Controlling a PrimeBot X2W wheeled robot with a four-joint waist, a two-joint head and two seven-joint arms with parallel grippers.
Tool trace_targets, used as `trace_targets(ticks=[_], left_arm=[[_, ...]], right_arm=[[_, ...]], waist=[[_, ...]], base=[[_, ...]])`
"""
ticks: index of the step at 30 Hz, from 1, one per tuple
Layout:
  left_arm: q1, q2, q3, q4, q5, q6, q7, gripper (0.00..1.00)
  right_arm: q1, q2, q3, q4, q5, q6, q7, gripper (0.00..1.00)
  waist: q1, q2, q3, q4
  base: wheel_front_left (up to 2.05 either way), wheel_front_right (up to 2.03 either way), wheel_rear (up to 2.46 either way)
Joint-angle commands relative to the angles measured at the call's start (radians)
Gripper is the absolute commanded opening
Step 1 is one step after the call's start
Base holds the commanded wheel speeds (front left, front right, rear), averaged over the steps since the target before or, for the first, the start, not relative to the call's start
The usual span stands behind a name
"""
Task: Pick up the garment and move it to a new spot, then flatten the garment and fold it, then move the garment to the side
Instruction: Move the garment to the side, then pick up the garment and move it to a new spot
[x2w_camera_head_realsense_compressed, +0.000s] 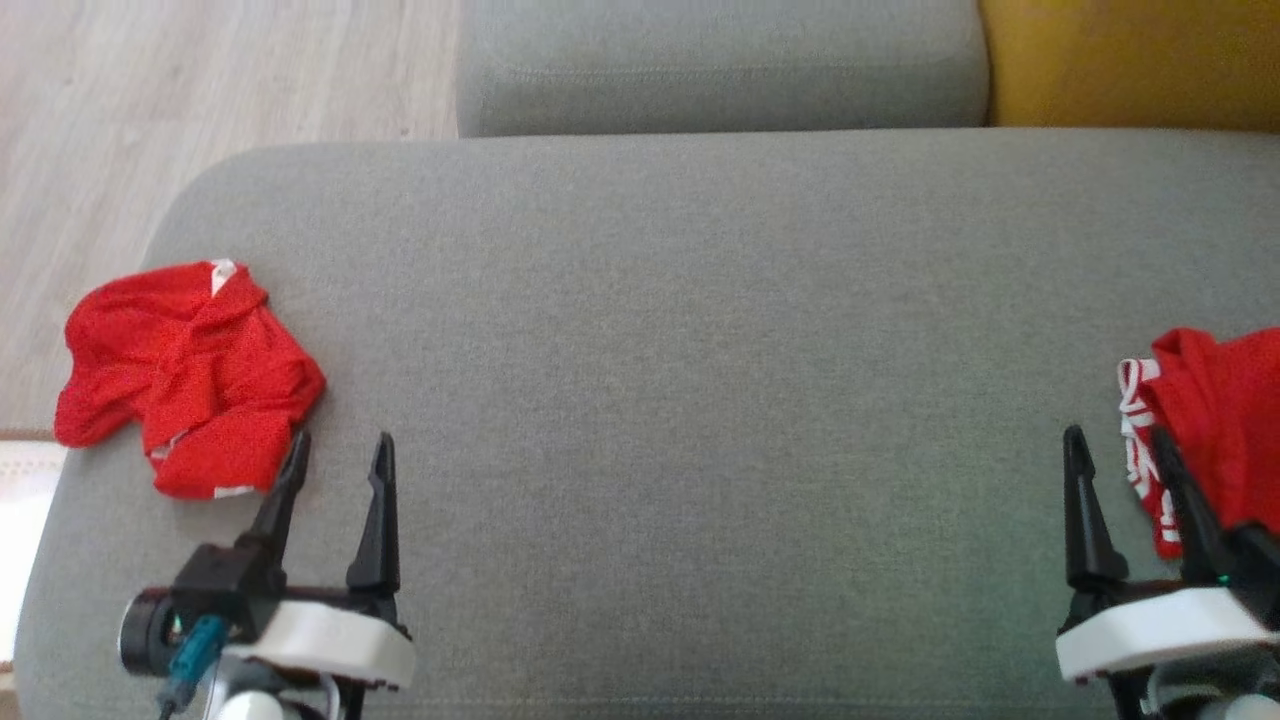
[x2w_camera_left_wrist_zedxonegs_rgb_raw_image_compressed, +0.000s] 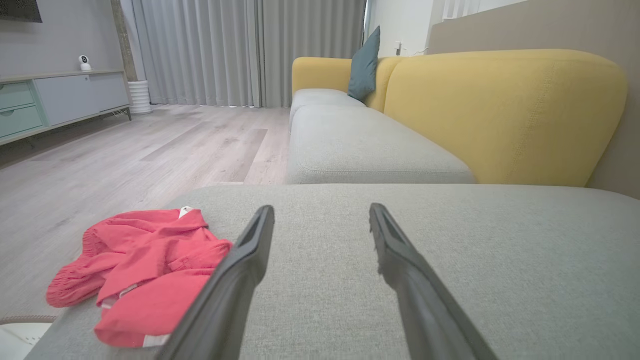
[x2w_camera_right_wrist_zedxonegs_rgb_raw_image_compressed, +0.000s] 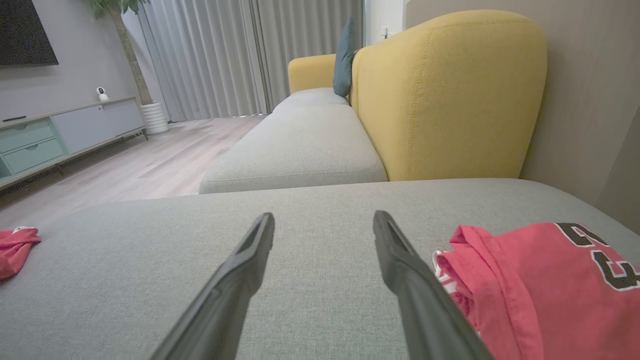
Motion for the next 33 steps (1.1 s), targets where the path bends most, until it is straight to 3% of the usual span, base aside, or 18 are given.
trace_targets(ticks=[1,10,33], left_arm=[[-0.023,0.015,0.027,-0.022,0.007,-0.009,-0.005,1.00],[-0.010,0.023,0.017,0.006,-0.008,-0.027,-0.001,1.00],[-0.021,0.029,-0.002,0.012,-0.016,-0.006,0.016,1.00]], right_arm=[[-0.010,-0.007,0.021,-0.044,0.005,-0.001,0.004,1.00],[0.013,-0.007,0.023,-0.043,0.030,-0.001,0.009,1.00],[-0.002,-0.007,0.032,-0.035,0.032,-0.001,0.006,1.00]], waist=[[0.0001,-0.0001,-0.015,-0.007],[0.0001,-0.0001,-0.029,-0.021],[0.0001,-0.0001,-0.024,-0.023]], base=[[0.00,0.00,0.00],[0.00,0.00,0.00],[0.00,0.00,0.00]])
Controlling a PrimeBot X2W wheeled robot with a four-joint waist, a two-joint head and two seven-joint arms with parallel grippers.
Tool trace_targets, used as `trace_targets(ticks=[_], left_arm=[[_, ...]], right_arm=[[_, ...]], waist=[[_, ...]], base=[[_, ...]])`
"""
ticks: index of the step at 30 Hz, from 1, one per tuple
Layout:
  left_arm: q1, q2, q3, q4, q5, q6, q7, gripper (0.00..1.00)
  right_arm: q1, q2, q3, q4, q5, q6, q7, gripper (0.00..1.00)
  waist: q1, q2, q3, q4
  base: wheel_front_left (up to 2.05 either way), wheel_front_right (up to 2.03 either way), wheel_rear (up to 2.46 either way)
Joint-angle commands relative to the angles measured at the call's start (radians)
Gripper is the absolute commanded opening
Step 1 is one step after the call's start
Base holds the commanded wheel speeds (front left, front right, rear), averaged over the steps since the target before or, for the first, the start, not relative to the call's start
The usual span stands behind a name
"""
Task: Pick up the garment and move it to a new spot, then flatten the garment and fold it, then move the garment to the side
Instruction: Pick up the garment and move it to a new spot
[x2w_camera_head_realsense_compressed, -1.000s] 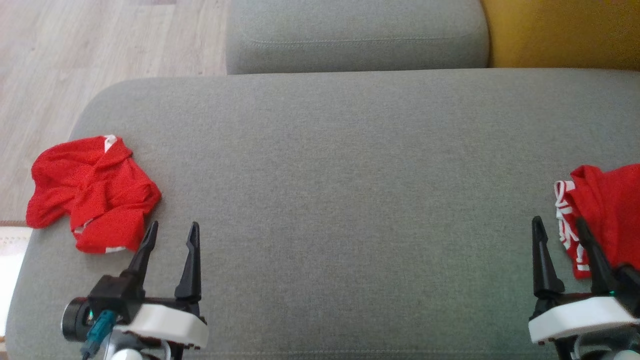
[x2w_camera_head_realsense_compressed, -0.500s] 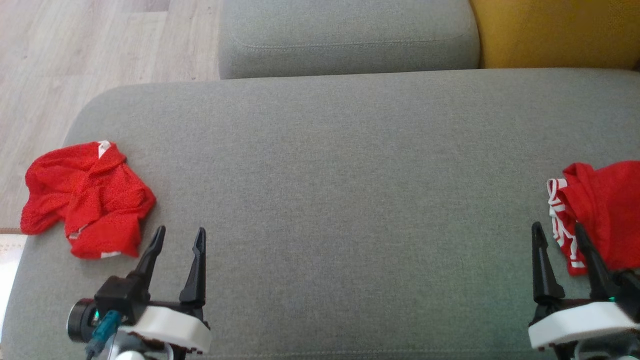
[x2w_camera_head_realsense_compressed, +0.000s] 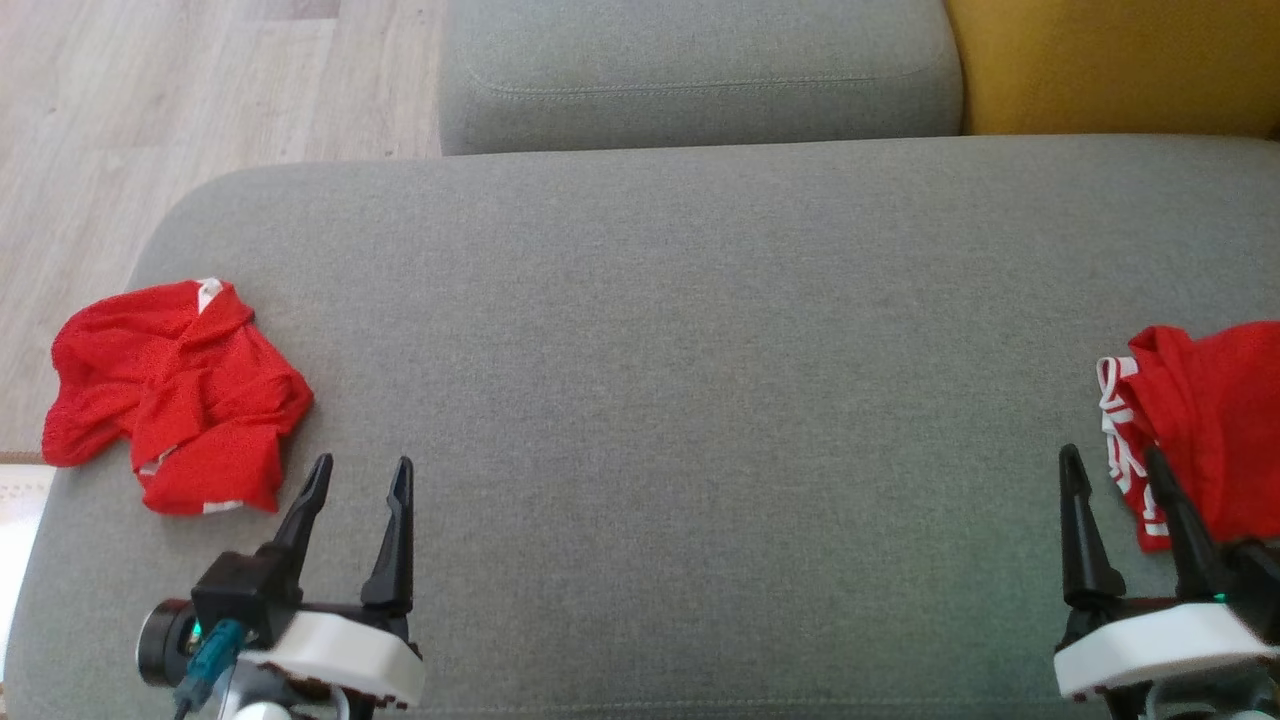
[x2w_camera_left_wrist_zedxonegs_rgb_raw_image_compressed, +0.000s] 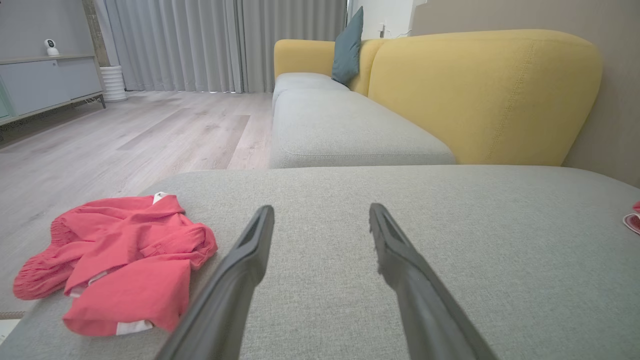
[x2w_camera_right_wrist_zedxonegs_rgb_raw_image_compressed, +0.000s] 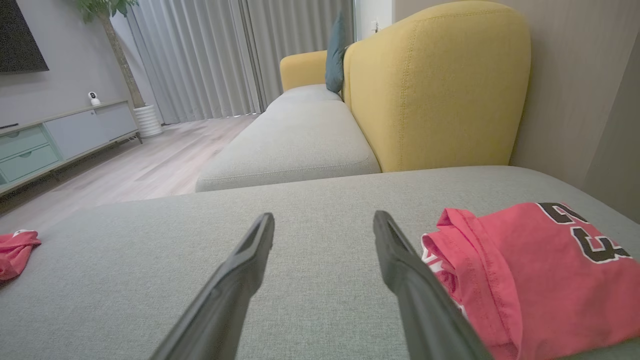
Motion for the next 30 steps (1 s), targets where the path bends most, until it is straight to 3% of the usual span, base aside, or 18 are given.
trace_targets(ticks=[1,9,30], left_arm=[[-0.042,0.018,0.028,-0.025,-0.003,0.009,-0.002,1.00],[-0.062,0.019,0.025,-0.020,-0.011,0.011,-0.002,1.00],[-0.155,-0.012,0.045,0.036,-0.042,-0.004,-0.021,1.00]], right_arm=[[-0.042,-0.008,0.026,-0.032,0.005,-0.001,-0.004,1.00],[-0.046,-0.008,0.035,-0.032,0.007,-0.001,-0.012,1.00],[-0.095,-0.008,0.072,-0.069,-0.013,-0.001,0.006,1.00]], waist=[[0.0001,0.0000,0.001,0.001],[0.0001,0.0000,0.009,0.037],[0.0001,0.0000,0.030,0.381]], base=[[0.00,0.00,0.00],[0.00,0.00,0.00],[0.00,0.00,0.00]])
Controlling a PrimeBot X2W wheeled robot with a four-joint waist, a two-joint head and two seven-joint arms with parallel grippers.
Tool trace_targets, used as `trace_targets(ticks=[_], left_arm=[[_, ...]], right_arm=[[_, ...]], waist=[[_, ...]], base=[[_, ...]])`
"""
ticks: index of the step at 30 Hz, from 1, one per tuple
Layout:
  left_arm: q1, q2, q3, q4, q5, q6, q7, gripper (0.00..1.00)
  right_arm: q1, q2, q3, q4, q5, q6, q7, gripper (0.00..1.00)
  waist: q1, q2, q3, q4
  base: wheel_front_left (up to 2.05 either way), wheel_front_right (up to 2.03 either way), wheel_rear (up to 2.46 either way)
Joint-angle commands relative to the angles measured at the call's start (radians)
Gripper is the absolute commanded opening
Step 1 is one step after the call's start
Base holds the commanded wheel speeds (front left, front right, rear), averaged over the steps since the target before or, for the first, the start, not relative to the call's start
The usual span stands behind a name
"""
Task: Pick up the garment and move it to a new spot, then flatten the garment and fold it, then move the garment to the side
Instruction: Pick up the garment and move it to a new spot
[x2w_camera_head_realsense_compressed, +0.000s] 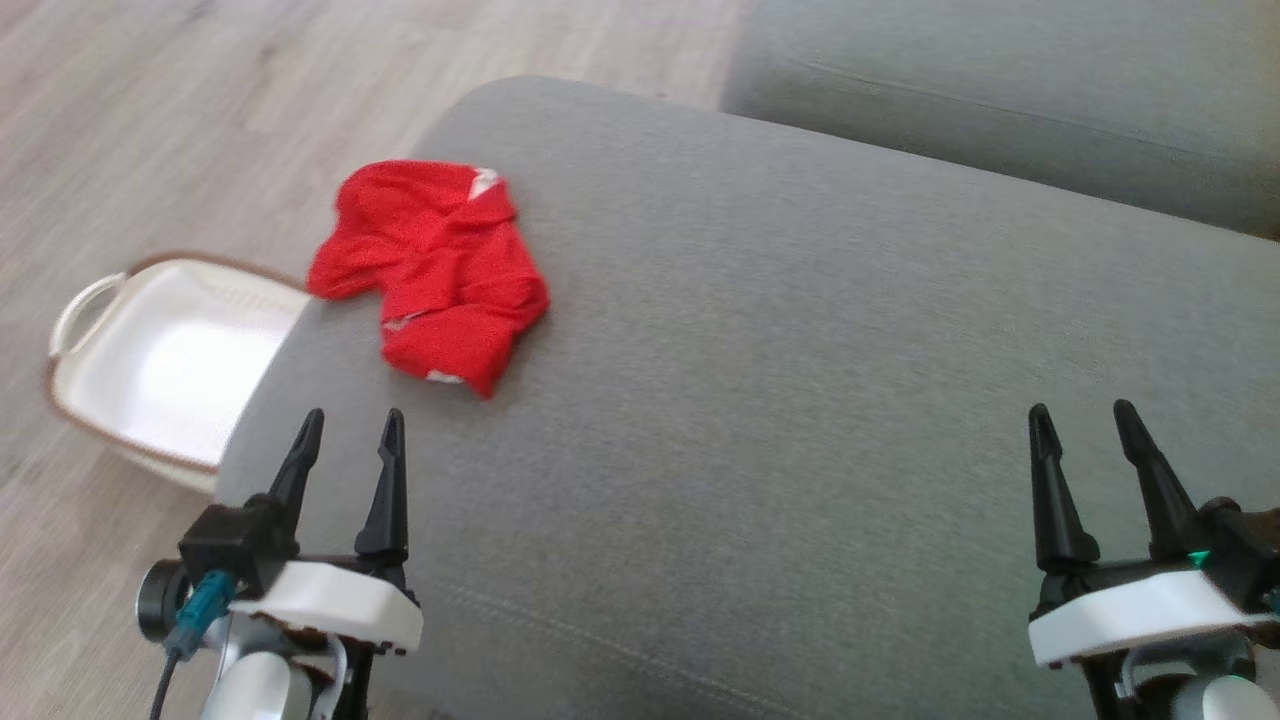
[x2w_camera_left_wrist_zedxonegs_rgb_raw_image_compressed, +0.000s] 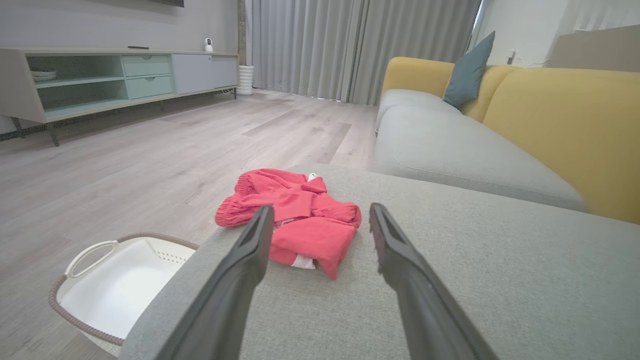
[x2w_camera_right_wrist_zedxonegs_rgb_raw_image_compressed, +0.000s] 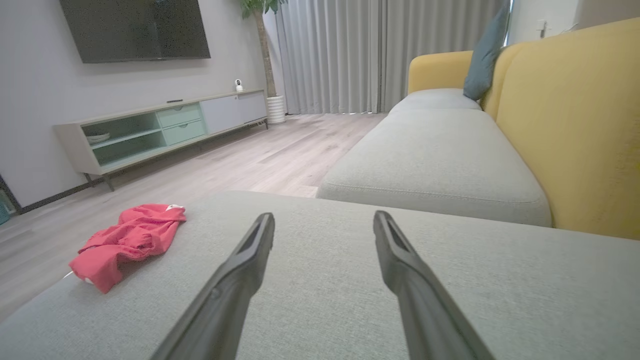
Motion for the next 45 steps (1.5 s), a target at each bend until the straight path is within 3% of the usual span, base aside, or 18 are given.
trace_targets(ticks=[1,16,26,33,39,45], left_arm=[[-0.061,0.002,0.042,-0.026,-0.003,-0.001,-0.011,1.00],[-0.063,-0.013,0.065,-0.051,0.027,-0.009,-0.012,1.00],[-0.233,-0.037,0.105,-0.023,0.023,-0.051,-0.012,1.00],[-0.409,-0.053,0.128,0.156,0.004,-0.099,-0.012,1.00],[-0.619,-0.047,0.119,0.523,-0.039,-0.147,-0.007,1.00],[-0.762,-0.020,0.081,0.797,-0.095,-0.163,0.101,1.00]], right_arm=[[-0.047,-0.009,0.025,-0.039,-0.010,-0.001,0.004,1.00],[-0.063,-0.009,0.028,-0.053,-0.025,-0.001,0.028,1.00],[-0.143,-0.009,0.047,-0.141,-0.102,-0.001,0.104,1.00],[-0.179,-0.022,0.034,-0.190,-0.135,-0.001,0.152,1.00],[-0.208,-0.044,0.031,-0.203,-0.140,-0.001,0.183,1.00],[-0.223,-0.044,0.039,-0.192,-0.130,-0.001,0.176,1.00]], waist=[[0.0001,0.0000,0.005,0.044],[0.0001,0.0000,0.041,0.080],[0.0001,0.0000,0.239,0.028],[0.0001,0.0000,0.344,0.023],[0.0001,0.0000,0.399,0.021],[0.0001,0.0000,0.412,0.000]], base=[[0.00,0.00,0.00],[0.00,0.00,0.00],[0.00,0.00,0.00],[0.00,0.00,0.00],[0.00,0.00,0.00],[0.00,0.00,0.00]])
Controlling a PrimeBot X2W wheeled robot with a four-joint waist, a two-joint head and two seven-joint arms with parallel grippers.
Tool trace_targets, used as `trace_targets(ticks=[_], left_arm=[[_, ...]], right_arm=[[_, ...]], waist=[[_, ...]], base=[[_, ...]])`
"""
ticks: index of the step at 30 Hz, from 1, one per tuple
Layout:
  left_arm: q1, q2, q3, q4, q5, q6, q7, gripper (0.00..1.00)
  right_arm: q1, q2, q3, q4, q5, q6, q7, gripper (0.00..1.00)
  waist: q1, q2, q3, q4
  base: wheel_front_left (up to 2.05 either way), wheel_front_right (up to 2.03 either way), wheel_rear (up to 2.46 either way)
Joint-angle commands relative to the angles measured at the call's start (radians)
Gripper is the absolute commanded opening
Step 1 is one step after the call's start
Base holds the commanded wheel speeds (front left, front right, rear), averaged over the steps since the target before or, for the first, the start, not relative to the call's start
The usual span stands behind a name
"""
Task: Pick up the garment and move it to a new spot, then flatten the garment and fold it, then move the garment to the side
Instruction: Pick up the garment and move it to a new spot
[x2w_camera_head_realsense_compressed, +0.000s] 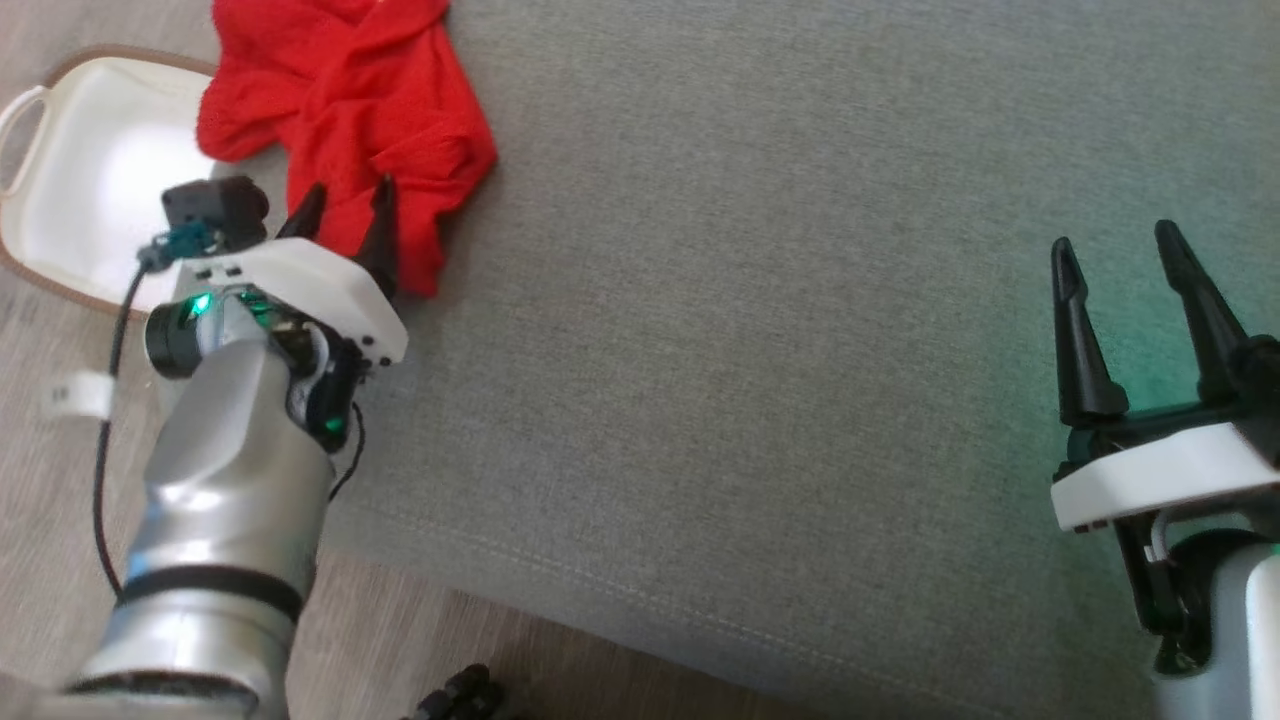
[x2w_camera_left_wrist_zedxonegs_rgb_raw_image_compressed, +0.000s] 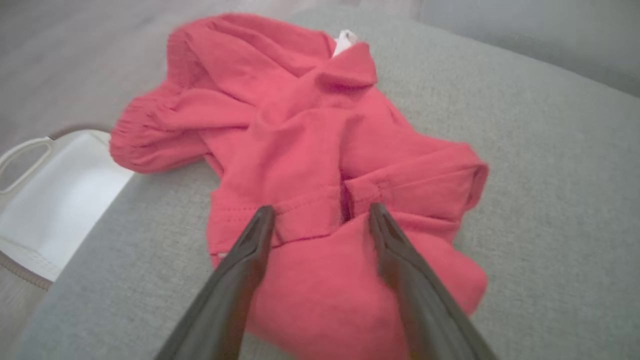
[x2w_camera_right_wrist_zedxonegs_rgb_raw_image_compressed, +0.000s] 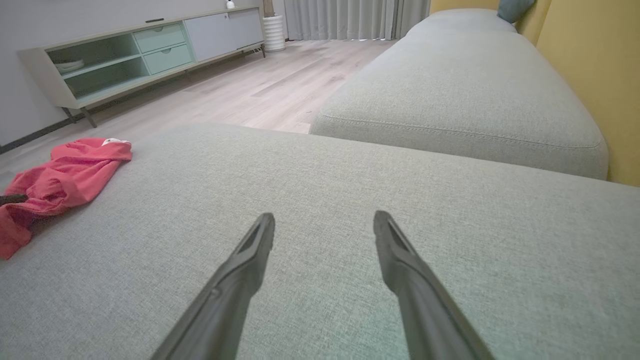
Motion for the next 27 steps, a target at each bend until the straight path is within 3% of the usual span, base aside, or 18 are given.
trace_targets(ticks=[1,6,7,8,14,18,22,27], left_arm=[[-0.026,0.059,0.020,0.004,-0.009,-0.005,0.019,1.00],[-0.090,0.079,0.014,0.145,-0.045,-0.006,0.135,1.00],[-0.097,0.079,0.008,0.154,-0.050,-0.006,0.137,0.25],[-0.101,0.082,0.006,0.157,-0.055,-0.006,0.127,0.00],[-0.098,0.125,-0.016,0.150,-0.023,0.006,-0.056,0.00],[-0.075,0.143,-0.027,0.100,-0.001,0.020,-0.109,0.00],[-0.019,0.162,-0.022,-0.027,0.018,0.044,-0.122,0.00],[0.109,0.171,-0.009,-0.291,0.050,0.092,-0.123,0.00]], right_arm=[[-0.022,-0.004,0.029,-0.032,0.002,-0.001,-0.007,1.00],[-0.025,0.002,0.028,-0.024,0.009,-0.001,-0.025,1.00],[-0.024,0.004,0.025,-0.022,0.010,-0.001,-0.028,1.00],[-0.023,0.005,0.023,-0.020,0.011,-0.001,-0.032,1.00],[-0.018,0.012,0.038,-0.006,0.023,-0.001,-0.083,1.00],[-0.009,0.016,0.044,0.008,0.033,-0.001,-0.107,1.00],[0.015,0.022,0.039,0.022,0.047,-0.001,-0.128,1.00],[0.052,0.027,0.035,0.036,0.062,-0.001,-0.146,1.00]], waist=[[-0.0002,0.0000,0.000,-0.007],[-0.0002,0.0000,0.003,-0.029],[-0.0002,0.0000,0.001,-0.032],[-0.0002,0.0000,-0.001,-0.035],[-0.0002,0.0000,-0.056,-0.056],[-0.0002,0.0000,-0.116,-0.068],[-0.0002,0.0000,-0.183,-0.079],[-0.0002,0.0000,-0.248,-0.093]], base=[[0.00,0.00,0.00],[0.00,0.00,0.00],[0.00,0.00,0.00],[0.00,0.00,0.00],[0.00,0.00,0.00],[0.00,0.00,0.00],[0.00,0.00,0.00],[0.00,0.00,0.00]])
